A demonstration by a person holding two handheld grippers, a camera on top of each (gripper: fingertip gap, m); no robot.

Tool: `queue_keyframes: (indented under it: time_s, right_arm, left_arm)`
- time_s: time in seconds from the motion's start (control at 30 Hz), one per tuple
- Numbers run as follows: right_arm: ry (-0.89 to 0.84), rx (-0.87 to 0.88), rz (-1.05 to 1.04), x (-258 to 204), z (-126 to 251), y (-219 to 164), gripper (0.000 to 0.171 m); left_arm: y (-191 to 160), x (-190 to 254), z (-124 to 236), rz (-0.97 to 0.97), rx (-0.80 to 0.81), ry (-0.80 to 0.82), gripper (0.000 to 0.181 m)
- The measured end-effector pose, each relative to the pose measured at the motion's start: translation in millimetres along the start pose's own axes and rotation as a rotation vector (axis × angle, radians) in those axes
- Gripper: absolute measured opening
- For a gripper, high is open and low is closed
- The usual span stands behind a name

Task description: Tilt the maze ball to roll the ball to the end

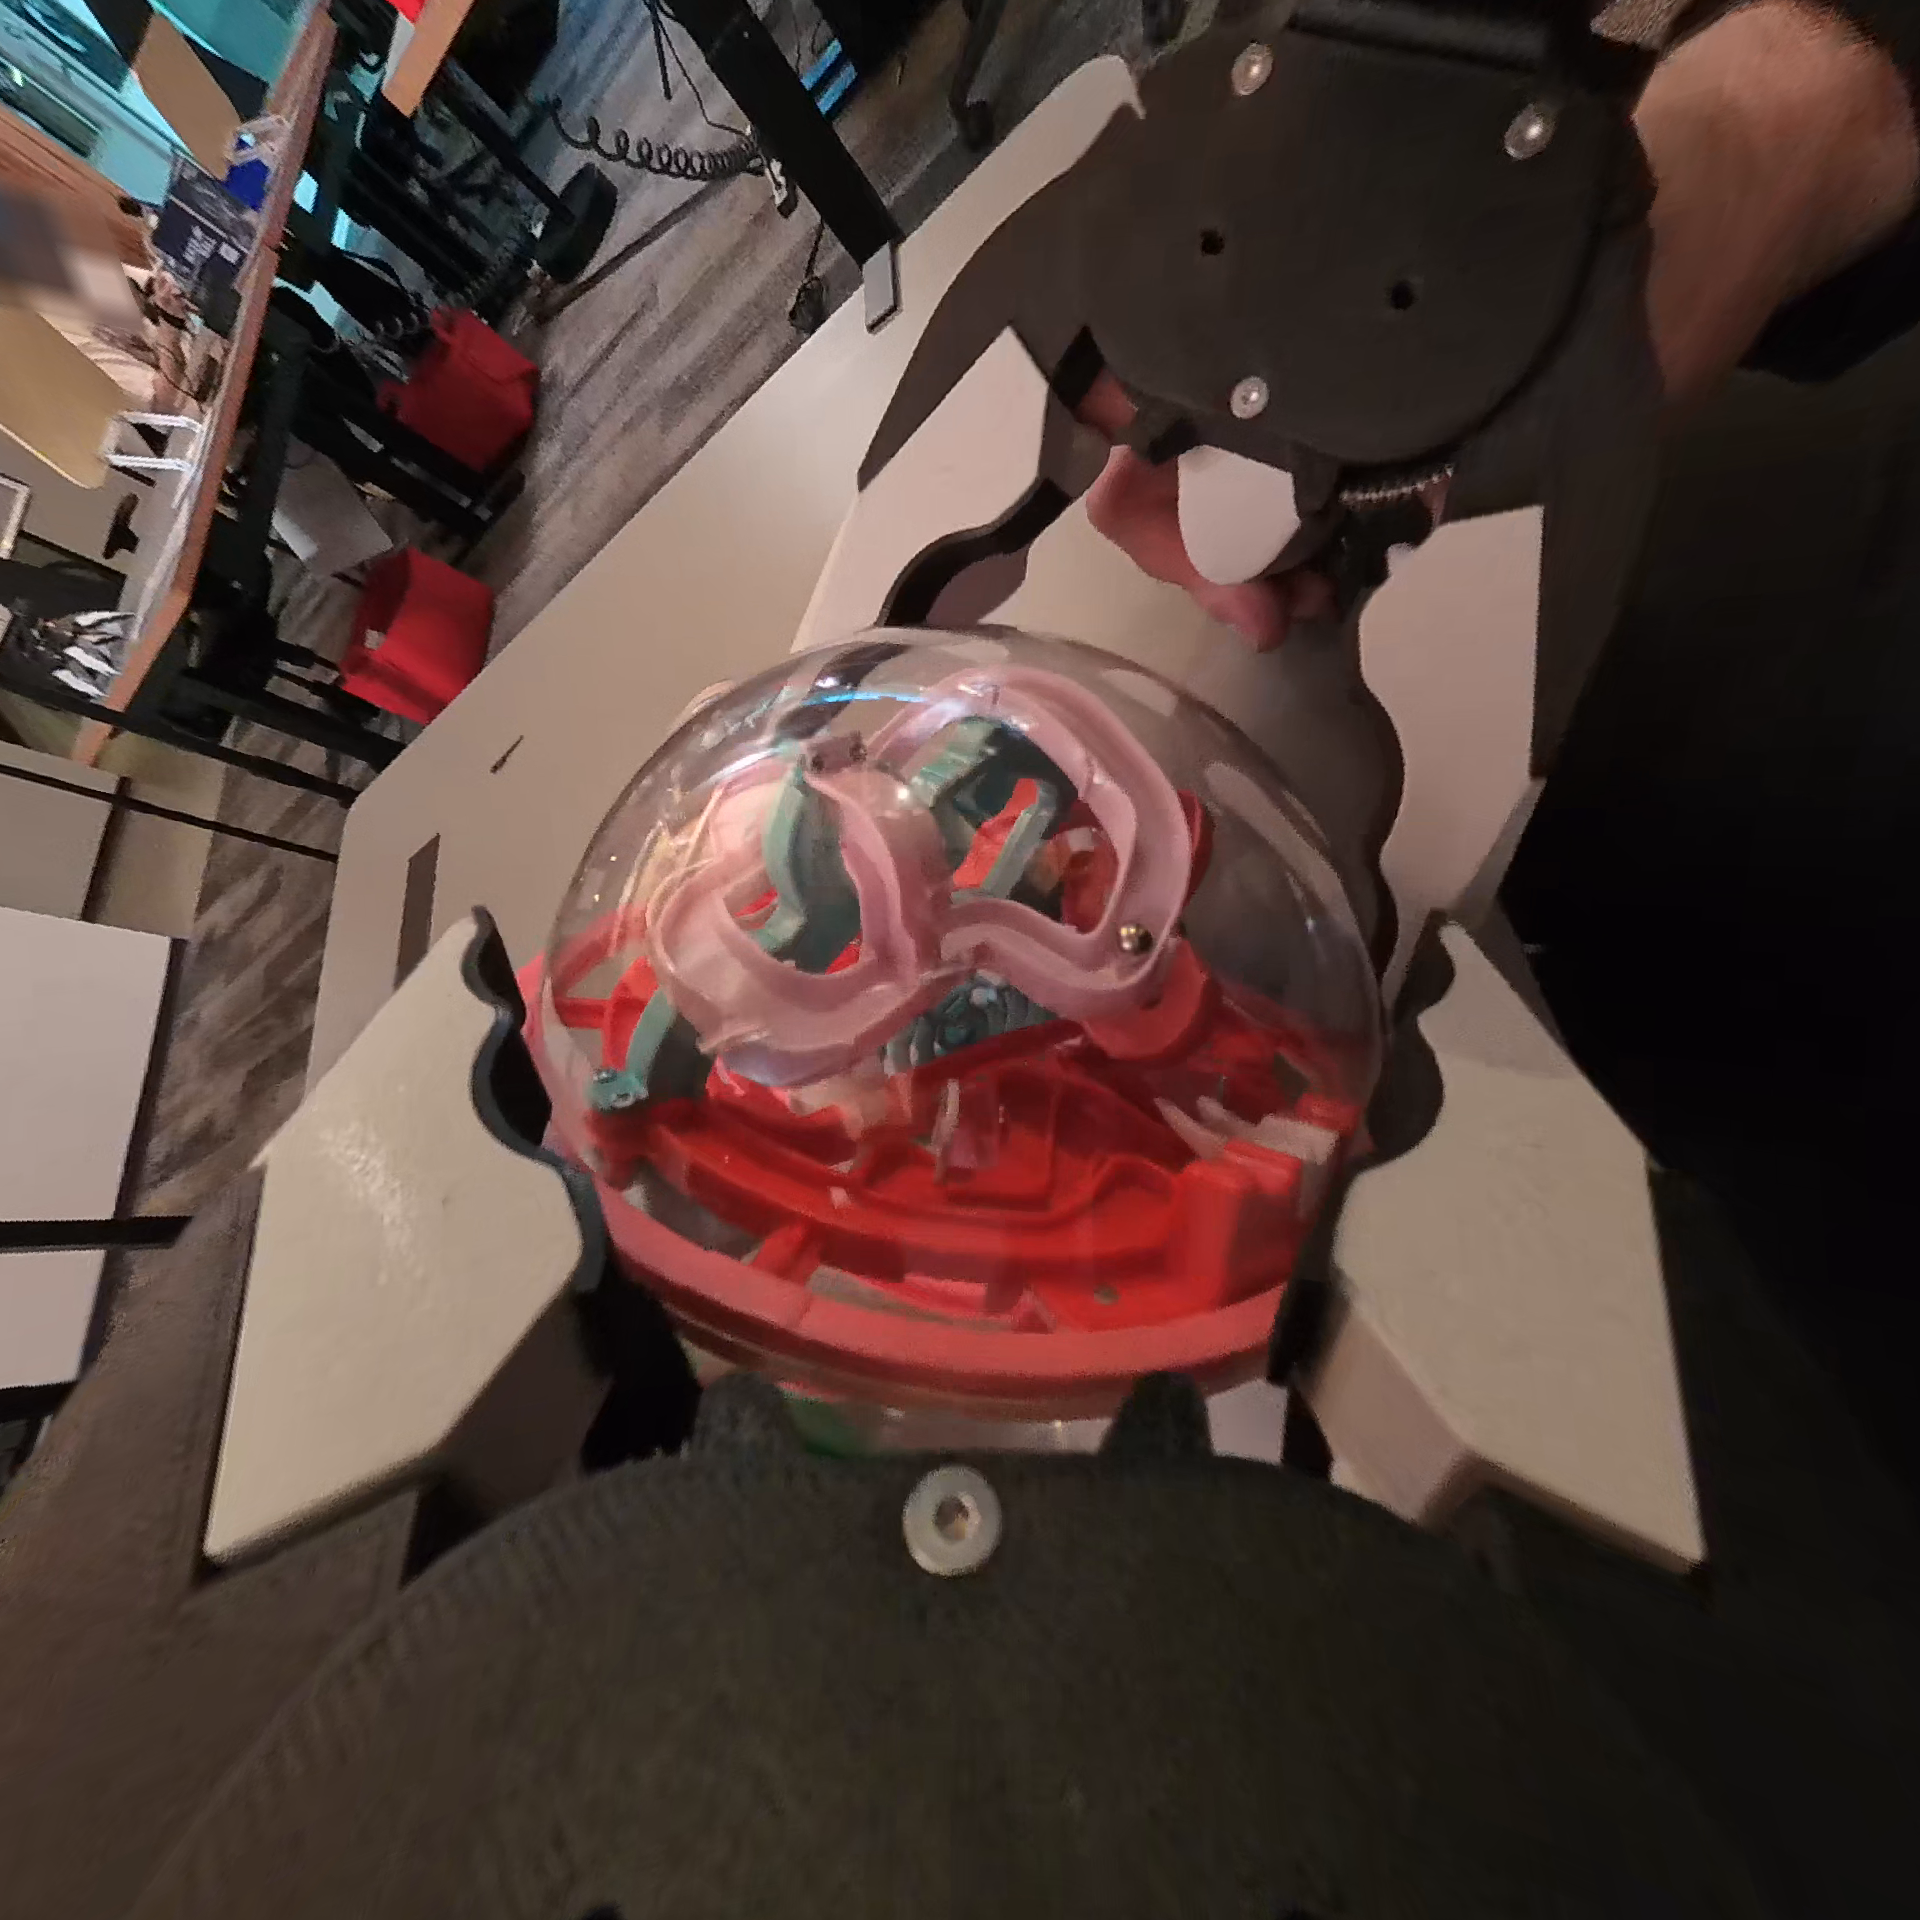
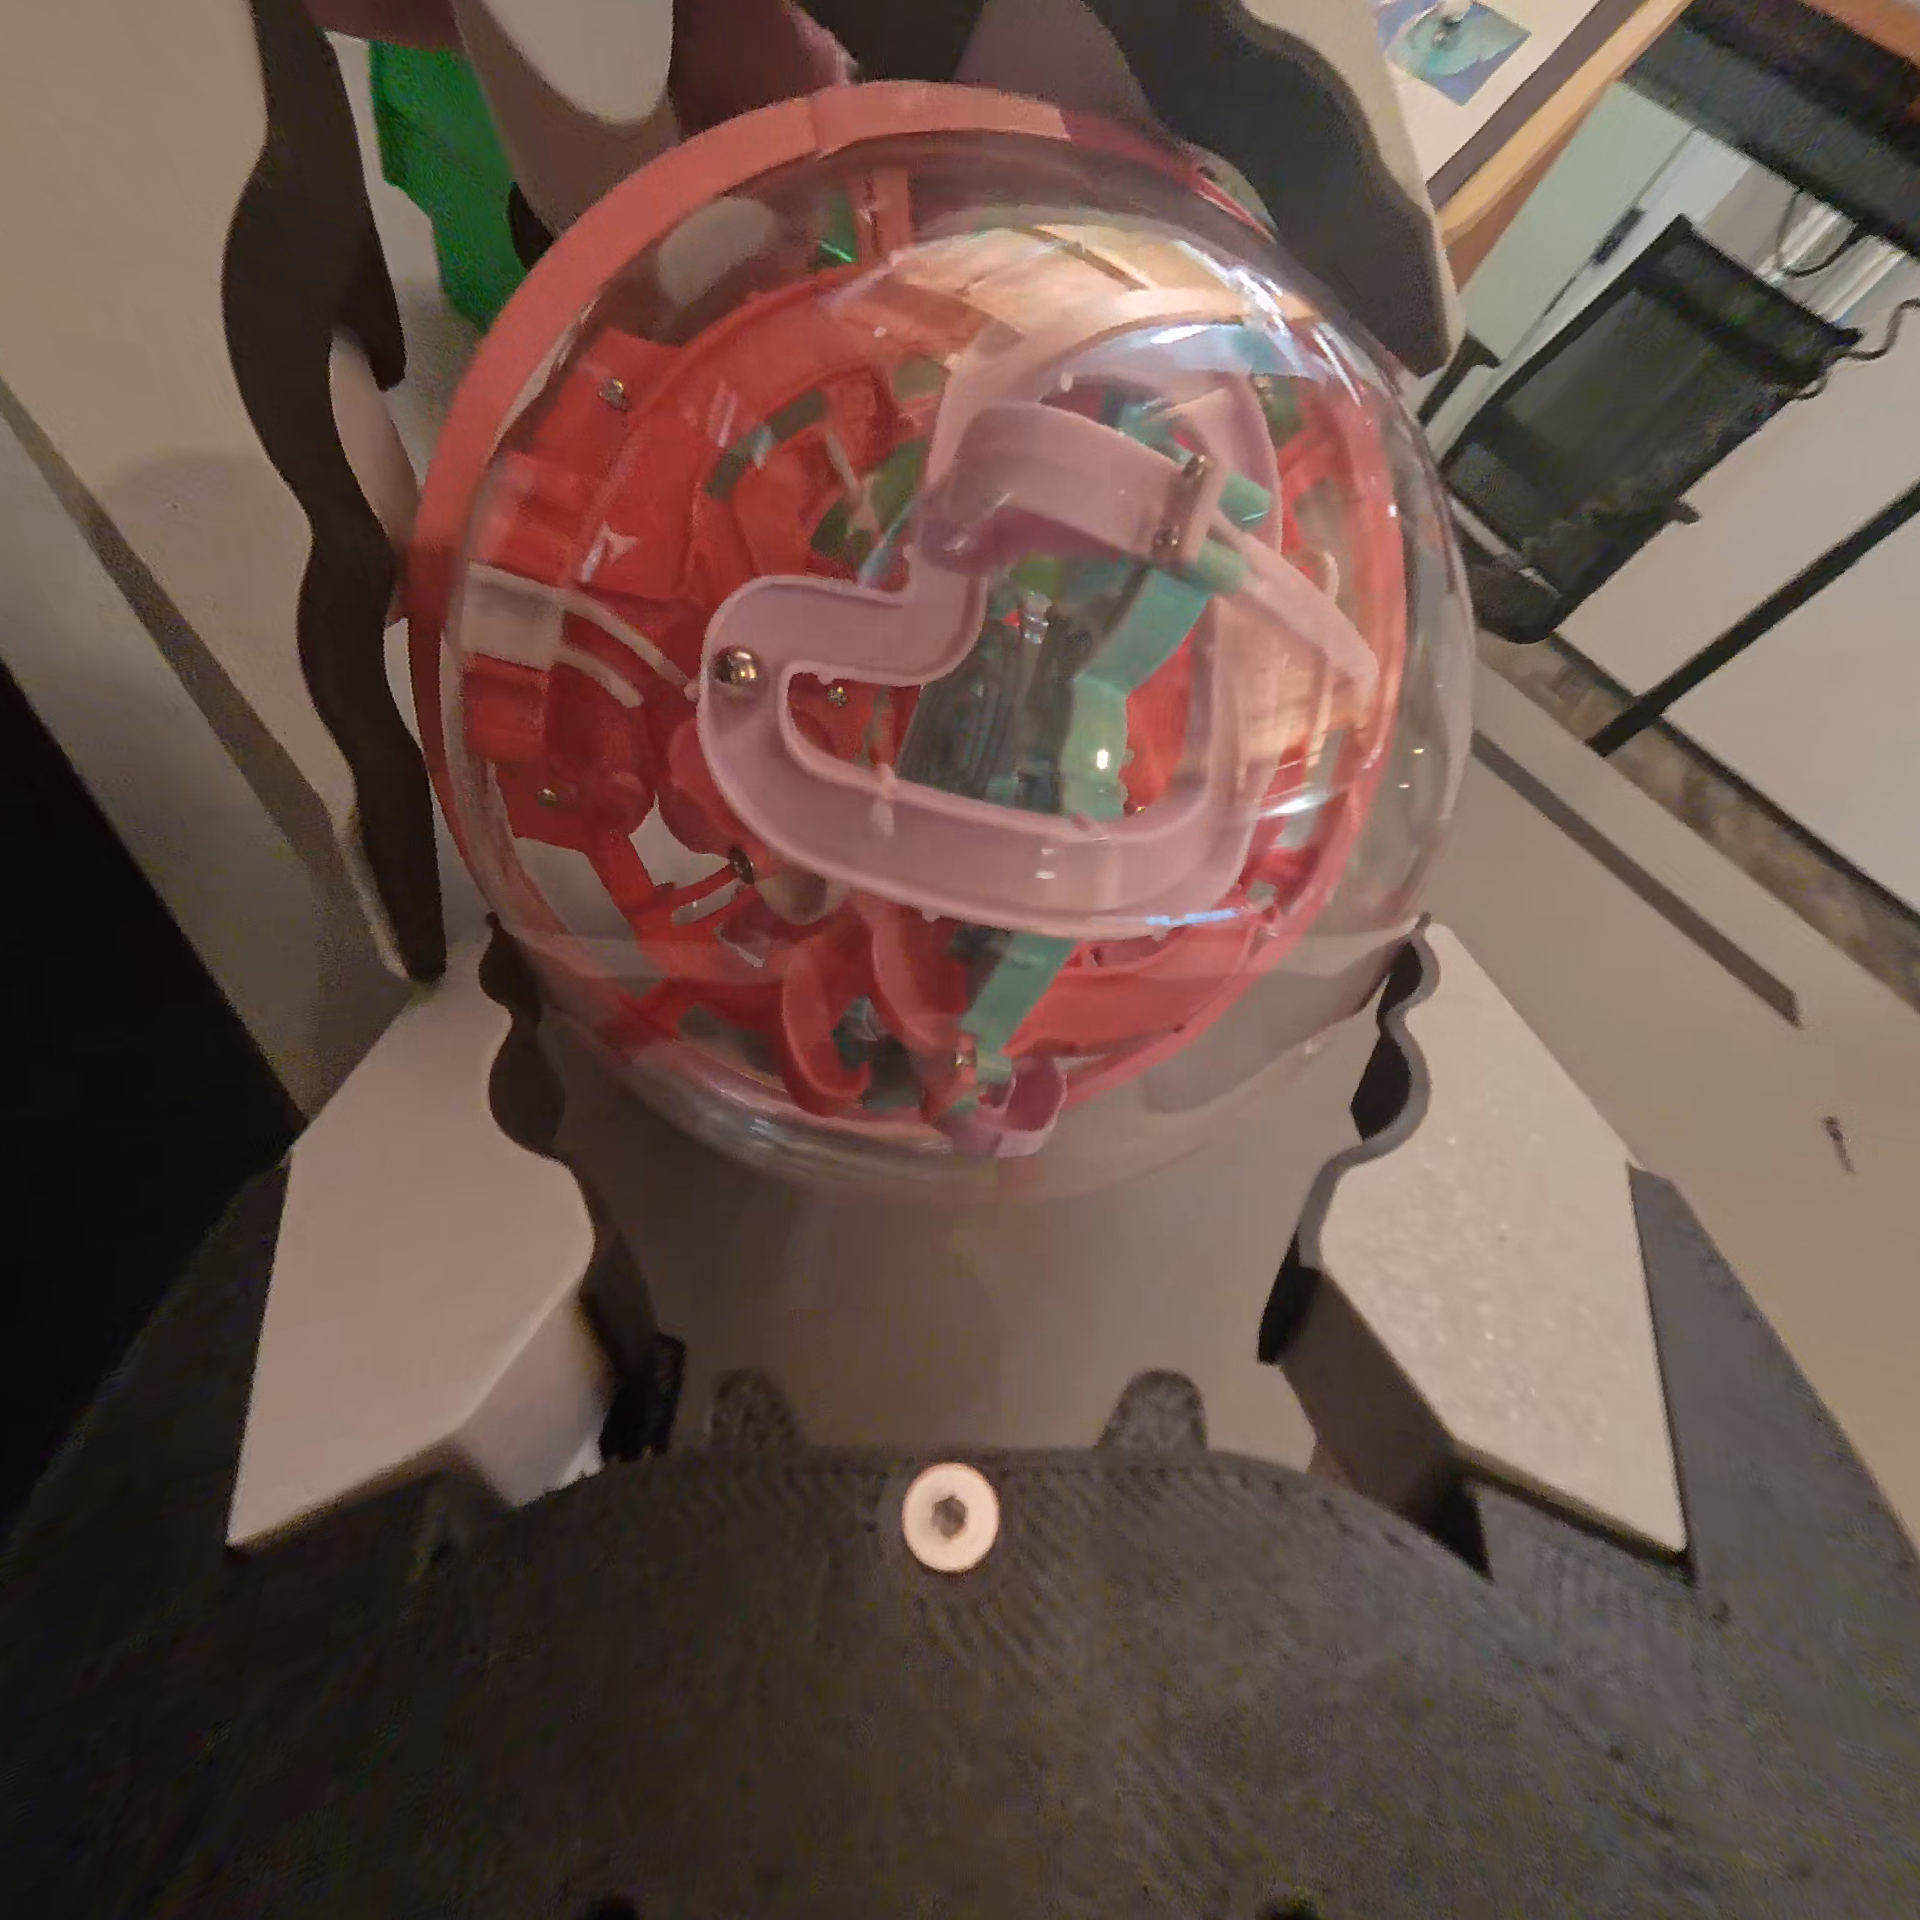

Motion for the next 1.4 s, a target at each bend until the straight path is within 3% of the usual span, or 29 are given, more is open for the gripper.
queue_keyframes:
  time_s: [0.27,0.53,0.8,0.97,1.1,1.4]
  right_arm:
    - [-0.152,-0.042,0.116,1.3,-4.0,2.0,0.154]
    - [-0.168,-0.055,0.109,4.7,-6.8,0.4,0.155]
    - [-0.148,-0.058,0.101,5.3,-10.5,-0.2,0.153]
    - [-0.136,-0.059,0.09,6.2,-12.0,-1.3,0.152]
    - [-0.128,-0.053,0.093,5.8,-14.1,-0.3,0.152]
    - [-0.125,-0.078,0.038,12.0,-13.9,-6.3,0.15]
  left_arm:
    - [-5.4,-4.3,-0.2,-0.061,0.049,0.04,0.156]
    - [-5.0,-9.3,0.8,-0.051,0.035,0.023,0.15]
    - [-4.9,-15.9,24.2,0.128,0.05,-0.014,0.134]
    - [-10.2,-31.2,43.0,0.25,0.063,0.03,0.138]
    - [-29.4,-25.7,26.5,0.379,0.006,-0.027,0.139]
    - [-21.3,-30.3,11.7,0.338,0.004,0.011,0.143]
Point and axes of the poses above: each gripper's, where its closed fingertips meet, z back along the fingers, y out of its top, x = y × z across the jaws, the point moved 3 cm from there along z, back along the fingers, and after that the axes turned 13 degrees about z, right-handed, at the moved point
